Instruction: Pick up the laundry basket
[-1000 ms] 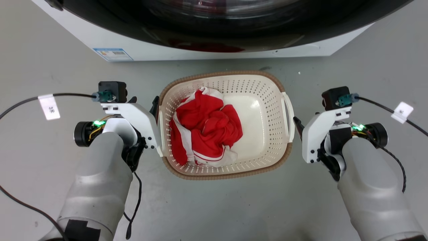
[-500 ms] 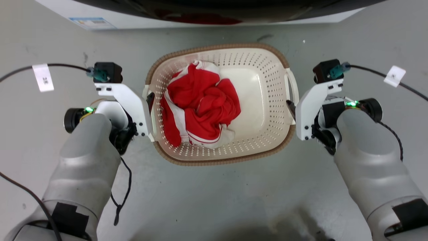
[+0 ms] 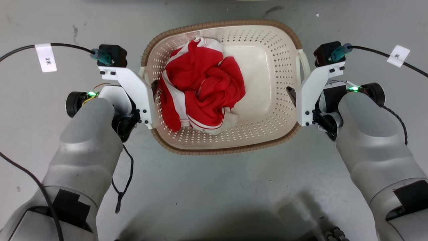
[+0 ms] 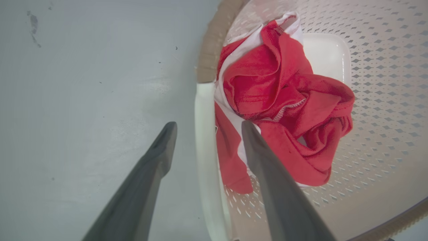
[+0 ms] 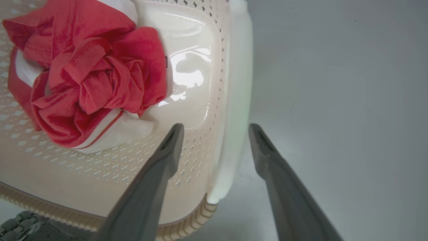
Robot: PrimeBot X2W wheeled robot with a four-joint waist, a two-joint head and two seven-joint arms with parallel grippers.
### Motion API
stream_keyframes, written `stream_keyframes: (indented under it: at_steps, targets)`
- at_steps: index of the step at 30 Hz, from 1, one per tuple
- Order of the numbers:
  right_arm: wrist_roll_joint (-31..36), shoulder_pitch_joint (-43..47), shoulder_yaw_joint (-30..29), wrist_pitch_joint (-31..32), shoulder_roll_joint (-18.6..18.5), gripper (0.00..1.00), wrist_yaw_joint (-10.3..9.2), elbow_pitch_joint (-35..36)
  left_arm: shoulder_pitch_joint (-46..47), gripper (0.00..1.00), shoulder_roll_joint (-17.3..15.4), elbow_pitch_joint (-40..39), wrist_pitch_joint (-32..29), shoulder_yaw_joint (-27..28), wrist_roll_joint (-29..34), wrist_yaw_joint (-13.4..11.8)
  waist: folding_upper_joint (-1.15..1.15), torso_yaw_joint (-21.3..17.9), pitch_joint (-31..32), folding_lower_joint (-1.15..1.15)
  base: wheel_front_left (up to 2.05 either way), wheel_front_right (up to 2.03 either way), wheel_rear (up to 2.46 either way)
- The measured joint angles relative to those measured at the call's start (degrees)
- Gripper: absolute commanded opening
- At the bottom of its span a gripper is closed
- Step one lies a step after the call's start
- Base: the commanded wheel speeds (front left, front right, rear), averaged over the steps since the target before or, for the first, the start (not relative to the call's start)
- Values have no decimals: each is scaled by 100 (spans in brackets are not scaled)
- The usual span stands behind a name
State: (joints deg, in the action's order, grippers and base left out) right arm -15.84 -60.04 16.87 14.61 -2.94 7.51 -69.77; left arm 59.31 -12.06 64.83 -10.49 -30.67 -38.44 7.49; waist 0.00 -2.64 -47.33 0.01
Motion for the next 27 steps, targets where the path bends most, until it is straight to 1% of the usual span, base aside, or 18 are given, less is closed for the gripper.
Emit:
stream_keyframes:
  at_steps: [6, 11, 12, 13, 14, 15, 16, 17, 18, 27]
  targets:
    - [-205, -52, 104, -66, 0, 100, 0, -116, 113, 100, 5, 124, -58, -241, -196, 0, 0, 21, -166, 0, 0, 0, 0]
    - [-485, -77, 269, 1, 1, 100, 0, -141, 153, 100, 27, 241, -156, -409, -330, 0, 0, 41, -243, 0, 0, 0, 0]
    - [-575, -77, 294, 11, 0, 96, 0, -143, 185, 100, 38, 267, -224, -431, -375, 0, 0, 46, -254, 0, 0, 0, 0]
    - [-627, -78, 326, 13, 0, 89, 0, -144, 207, 100, 43, 288, -257, -436, -426, 0, 0, 48, -263, 0, 0, 0, 0]
    - [-702, -78, 375, 69, 0, 45, 0, -142, 218, 100, 51, 305, -296, -452, -467, 0, 0, 54, -269, 0, 0, 0, 0]
    - [-751, -78, 428, 93, 0, 24, -1, -142, 220, 100, 54, 324, -336, -460, -512, 0, 0, 58, -272, 0, 0, 0, 0]
    - [-799, -79, 486, 138, -1, 0, -2, -142, 220, 63, 60, 343, -393, -469, -573, 0, 0, 63, -273, -1, 0, 0, 0]
    - [-870, -79, 541, 211, -19, 0, -2, -142, 221, 9, 67, 347, -434, -488, -616, 0, 0, 71, -271, -1, 0, 0, 0]
    - [-940, -75, 588, 250, -30, 0, -2, -142, 227, 0, 78, 348, -513, -511, -664, 0, 0, 76, -266, 0, 0, 0, 0]
    - [-1262, -26, 928, 320, -25, 0, -11, -190, 204, 0, 41, 346, -786, -716, -991, -2, 0, 85, -92, -1, 0, 0, 0]
